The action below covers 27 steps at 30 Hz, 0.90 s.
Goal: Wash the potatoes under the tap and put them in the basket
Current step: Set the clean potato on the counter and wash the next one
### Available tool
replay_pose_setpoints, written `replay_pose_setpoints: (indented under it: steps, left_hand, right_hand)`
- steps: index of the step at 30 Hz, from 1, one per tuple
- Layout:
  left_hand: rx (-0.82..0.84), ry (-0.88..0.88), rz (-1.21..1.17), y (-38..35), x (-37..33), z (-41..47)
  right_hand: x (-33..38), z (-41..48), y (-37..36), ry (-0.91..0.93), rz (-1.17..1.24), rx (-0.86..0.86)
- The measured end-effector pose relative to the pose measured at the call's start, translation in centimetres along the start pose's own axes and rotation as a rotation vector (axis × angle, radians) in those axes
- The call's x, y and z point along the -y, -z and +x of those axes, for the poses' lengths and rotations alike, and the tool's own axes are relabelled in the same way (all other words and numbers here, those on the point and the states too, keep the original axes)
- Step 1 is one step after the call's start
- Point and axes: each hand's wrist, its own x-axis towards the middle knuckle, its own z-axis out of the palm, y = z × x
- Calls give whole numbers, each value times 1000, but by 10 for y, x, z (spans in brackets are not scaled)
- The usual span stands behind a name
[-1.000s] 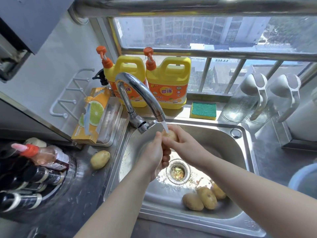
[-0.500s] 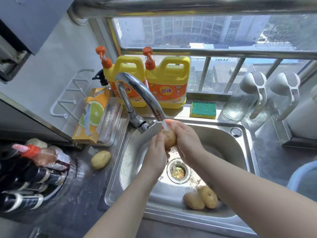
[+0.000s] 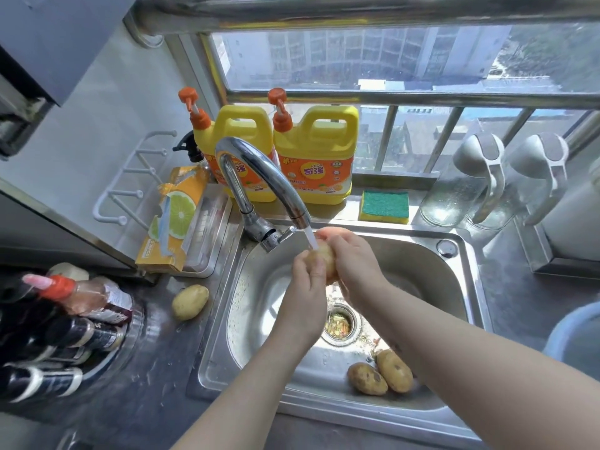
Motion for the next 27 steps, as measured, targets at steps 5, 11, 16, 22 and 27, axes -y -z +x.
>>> replay_pose_setpoints:
  steps: [5,11,16,22,27]
  left_hand:
    - [-18,-28,22,15,2,5]
    - [48,-159,196,14,9,-3]
    - [-19,-185,115,17,5,2]
    - [15,107,-200,24,1,18]
    - [24,160,-125,23,-6,19]
  right_hand:
    - [-12,-3,14,35,-151,284]
    - [-7,-7,0,-39,57,68]
    - [6,-9,5,-67,169,173]
    - [8,-22,26,284,-381,509]
    - [3,-16,32,537,-921,411]
